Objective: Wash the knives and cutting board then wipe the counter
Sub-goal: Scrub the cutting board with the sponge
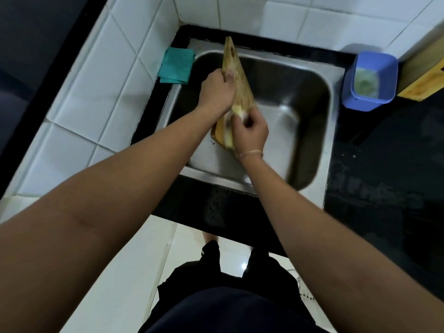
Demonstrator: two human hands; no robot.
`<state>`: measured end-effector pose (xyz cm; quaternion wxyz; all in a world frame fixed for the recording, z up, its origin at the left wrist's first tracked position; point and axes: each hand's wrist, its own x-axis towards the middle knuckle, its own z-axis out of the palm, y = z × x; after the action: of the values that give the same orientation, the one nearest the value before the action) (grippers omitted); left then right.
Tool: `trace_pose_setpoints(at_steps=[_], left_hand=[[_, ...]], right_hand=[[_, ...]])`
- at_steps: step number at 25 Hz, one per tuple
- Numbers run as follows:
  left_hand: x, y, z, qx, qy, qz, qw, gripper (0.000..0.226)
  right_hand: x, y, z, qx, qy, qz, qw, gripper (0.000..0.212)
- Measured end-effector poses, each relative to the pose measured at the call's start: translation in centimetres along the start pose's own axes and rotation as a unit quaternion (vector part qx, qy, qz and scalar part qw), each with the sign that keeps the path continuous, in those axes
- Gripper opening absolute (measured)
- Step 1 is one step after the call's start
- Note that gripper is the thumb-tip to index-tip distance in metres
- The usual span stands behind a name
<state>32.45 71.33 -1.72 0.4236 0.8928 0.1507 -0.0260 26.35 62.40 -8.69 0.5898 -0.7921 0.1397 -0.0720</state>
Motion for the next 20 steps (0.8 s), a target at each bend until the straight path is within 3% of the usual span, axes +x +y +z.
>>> trace_pose_setpoints(at_steps=[2,4,5,6,9,11,15,17,20], left_hand=[[0.1,-0.4,-0.3,0.005,-0.005,0.005,1.000,0.025],[-0.1,-0.2,-0.3,0.006,-0.005,0.011,1.000,0.030],[-0.3,0.1,-0.1,0.007,-0.007,0.013,1.000,0.032],[-0.4,0.5,0.3,0.007,-0.009,0.014,1.000,0.034],[-0.6,1.0,0.9,0.005,-0.007,0.012,1.000,0.033],[-0.8,1.1,0.9,0.008,-0.005,0.011,1.000,0.032],[-0.9,1.6,1.1,0.004,-0.007,0.016,1.000,0.032],[-0.9,1.8,1.3,-0.008,-0.009,0.010,1.000,0.032],[-0.9,1.2,1.4,-0.035,-0.006,-0.005,0.999,0.024]], right_hand=[[-0.8,3.2,-1.7,-0.070,-0.058,0.080,0.993,0.026],[0.8,4.4,-2.8,-0.159,-0.122,0.200,0.959,0.021],[1.7,4.1,-2.6,-0.178,-0.125,0.219,0.951,0.022],[2.3,3.3,-2.2,-0.171,-0.099,0.207,0.958,0.019],[0.9,0.8,-0.4,-0.047,0.025,0.049,0.997,0.024],[-0.4,1.9,-1.0,-0.017,0.024,0.026,0.999,0.031],[1.7,4.4,-3.3,-0.153,-0.090,0.254,0.951,0.020],[2.0,2.3,-2.2,-0.101,-0.041,0.207,0.972,0.023],[2.5,-1.3,-0.2,0.028,0.033,0.035,0.998,0.025]])
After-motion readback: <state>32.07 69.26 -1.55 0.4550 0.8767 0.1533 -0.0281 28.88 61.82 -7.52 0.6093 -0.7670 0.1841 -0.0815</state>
